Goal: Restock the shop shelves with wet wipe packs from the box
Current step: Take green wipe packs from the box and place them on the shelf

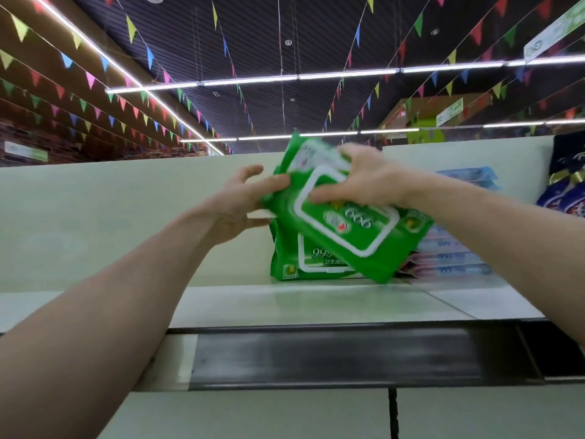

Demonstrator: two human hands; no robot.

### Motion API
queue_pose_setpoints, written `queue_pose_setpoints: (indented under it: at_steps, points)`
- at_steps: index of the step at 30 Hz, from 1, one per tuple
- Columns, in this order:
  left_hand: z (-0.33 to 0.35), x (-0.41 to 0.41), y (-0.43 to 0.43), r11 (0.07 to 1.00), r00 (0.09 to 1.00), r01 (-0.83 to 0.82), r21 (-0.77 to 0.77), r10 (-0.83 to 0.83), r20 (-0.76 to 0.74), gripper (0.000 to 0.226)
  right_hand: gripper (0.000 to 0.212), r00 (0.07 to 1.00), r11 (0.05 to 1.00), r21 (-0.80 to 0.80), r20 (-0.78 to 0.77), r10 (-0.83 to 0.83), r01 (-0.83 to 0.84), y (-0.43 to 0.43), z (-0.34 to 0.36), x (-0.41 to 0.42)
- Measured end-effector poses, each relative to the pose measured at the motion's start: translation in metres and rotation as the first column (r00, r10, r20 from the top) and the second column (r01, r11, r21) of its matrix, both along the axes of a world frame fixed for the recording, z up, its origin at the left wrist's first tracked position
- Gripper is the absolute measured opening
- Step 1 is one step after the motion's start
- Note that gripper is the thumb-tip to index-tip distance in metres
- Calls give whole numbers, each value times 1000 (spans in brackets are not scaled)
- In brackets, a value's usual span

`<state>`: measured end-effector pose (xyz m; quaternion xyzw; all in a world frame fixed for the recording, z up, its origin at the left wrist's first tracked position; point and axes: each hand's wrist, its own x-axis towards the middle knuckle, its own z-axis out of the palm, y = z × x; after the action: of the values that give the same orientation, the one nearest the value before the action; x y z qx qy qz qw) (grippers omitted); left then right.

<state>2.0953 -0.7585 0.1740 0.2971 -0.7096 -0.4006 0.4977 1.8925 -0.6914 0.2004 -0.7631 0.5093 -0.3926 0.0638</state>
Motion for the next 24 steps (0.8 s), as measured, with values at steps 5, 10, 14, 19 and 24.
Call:
queue_pose_setpoints:
  at_steps: [5, 10, 14, 19, 24]
  points:
    - [-6, -16, 6, 973, 969, 204, 104, -216, 122, 78, 55, 792, 984, -176, 599, 115, -10, -3, 10, -3]
    - [-4, -26, 12, 964, 955, 258, 63, -264, 133, 50, 45, 659, 989, -22, 743, 116, -149, -8, -9, -22]
    - [-1, -18, 8, 997, 892, 64, -34, -42, 450, 23, 83, 785, 988, 117, 620, 10, -105, 7, -14, -58]
    - [17, -39, 10, 988, 690, -8, -151, 115, 714, 30, 36, 960, 927, 342, 171, -221, 153, 8, -30, -73]
    - [13, -58, 9, 967, 572, -12, -254, 215, 792, 40, 49, 958, 886, 367, -72, -278, 284, 6, -43, -77]
